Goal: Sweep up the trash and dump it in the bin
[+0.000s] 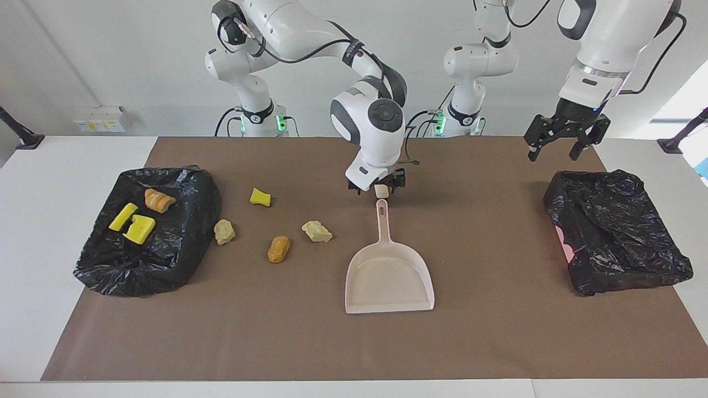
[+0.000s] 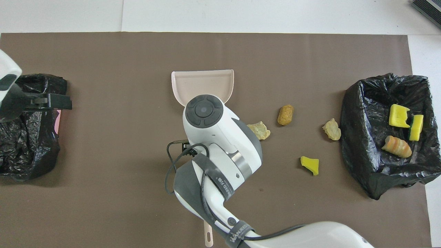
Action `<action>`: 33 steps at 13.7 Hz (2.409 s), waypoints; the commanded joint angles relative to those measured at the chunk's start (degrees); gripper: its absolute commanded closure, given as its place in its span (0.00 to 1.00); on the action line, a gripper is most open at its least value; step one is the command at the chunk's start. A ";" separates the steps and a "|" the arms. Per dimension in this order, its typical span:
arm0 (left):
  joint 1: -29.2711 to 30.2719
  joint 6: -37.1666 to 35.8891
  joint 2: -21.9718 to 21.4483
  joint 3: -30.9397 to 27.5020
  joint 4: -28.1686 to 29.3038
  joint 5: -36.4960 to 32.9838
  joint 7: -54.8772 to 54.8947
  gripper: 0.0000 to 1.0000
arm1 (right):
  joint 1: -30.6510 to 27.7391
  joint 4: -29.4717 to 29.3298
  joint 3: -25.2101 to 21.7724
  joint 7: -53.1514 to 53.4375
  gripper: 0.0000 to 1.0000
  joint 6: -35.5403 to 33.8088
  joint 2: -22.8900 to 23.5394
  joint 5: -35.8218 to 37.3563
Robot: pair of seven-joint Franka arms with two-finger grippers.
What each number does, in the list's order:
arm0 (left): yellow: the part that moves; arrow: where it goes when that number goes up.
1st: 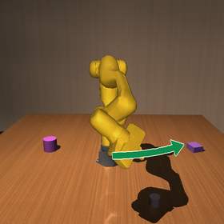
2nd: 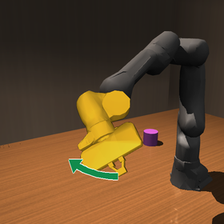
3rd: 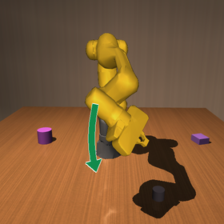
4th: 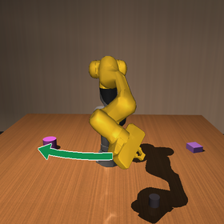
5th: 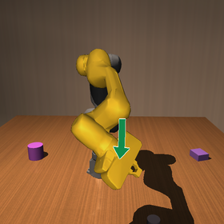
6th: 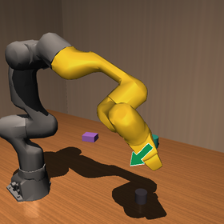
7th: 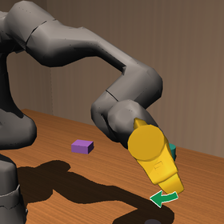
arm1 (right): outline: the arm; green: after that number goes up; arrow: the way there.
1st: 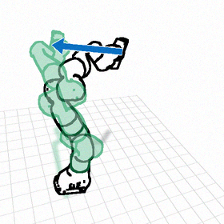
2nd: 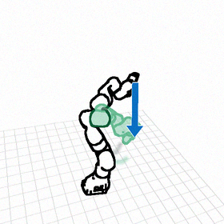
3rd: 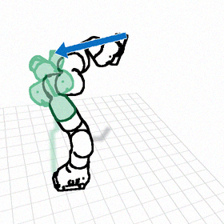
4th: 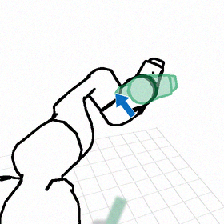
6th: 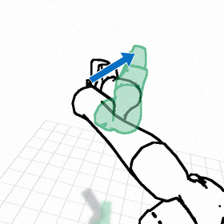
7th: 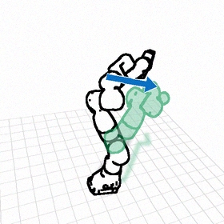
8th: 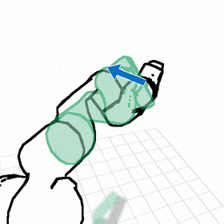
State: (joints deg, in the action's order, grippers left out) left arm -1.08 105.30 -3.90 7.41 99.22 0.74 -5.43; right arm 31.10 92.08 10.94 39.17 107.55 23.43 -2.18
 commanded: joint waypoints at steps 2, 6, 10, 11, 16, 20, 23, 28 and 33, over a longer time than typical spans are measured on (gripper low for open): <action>-4.80 1.14 6.08 -0.64 -3.86 -0.38 -1.17 0.00 | 4.30 20.03 -0.13 3.63 0.00 9.67 -11.45 -1.60; -9.02 4.47 12.41 -0.55 -7.02 -0.39 -8.44 0.00 | 8.52 31.65 0.04 4.25 0.04 15.05 -17.97 -7.03; -13.49 6.67 18.39 -0.55 -9.66 -0.39 -14.95 0.00 | 10.73 35.97 0.13 3.37 0.31 15.23 -21.06 -9.07; -15.42 7.11 19.97 -0.55 -9.66 -0.39 -16.62 0.00 | 11.17 36.07 0.13 3.37 0.37 15.23 -21.06 -9.16; -20.53 15.81 26.03 -0.55 -9.31 0.23 -24.27 0.00 | 11.52 36.59 0.13 3.46 0.51 17.25 -20.53 -13.11; -24.05 18.88 25.52 -0.37 -2.83 1.11 -28.83 0.00 | 11.52 35.11 0.05 4.34 1.00 17.25 -19.66 -13.03; -24.40 21.80 24.73 0.06 0.00 1.20 -30.44 0.00 | 10.38 32.64 -0.22 4.60 1.00 16.29 -19.30 -13.03; -26.16 21.79 24.64 0.06 2.73 1.20 -30.17 0.00 | 3.54 32.46 -0.39 4.95 1.00 9.80 -23.95 -12.41; -26.95 21.44 24.20 0.07 3.26 1.20 -29.82 0.31 | -7.10 30.80 -0.48 3.29 1.00 0.66 -27.03 -6.98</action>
State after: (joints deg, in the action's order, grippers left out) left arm -26.90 126.13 22.50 8.38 99.98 1.39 -35.24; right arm 26.71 123.86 10.02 43.05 111.35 -2.52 -11.78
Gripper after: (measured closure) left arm 0.048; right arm 0.740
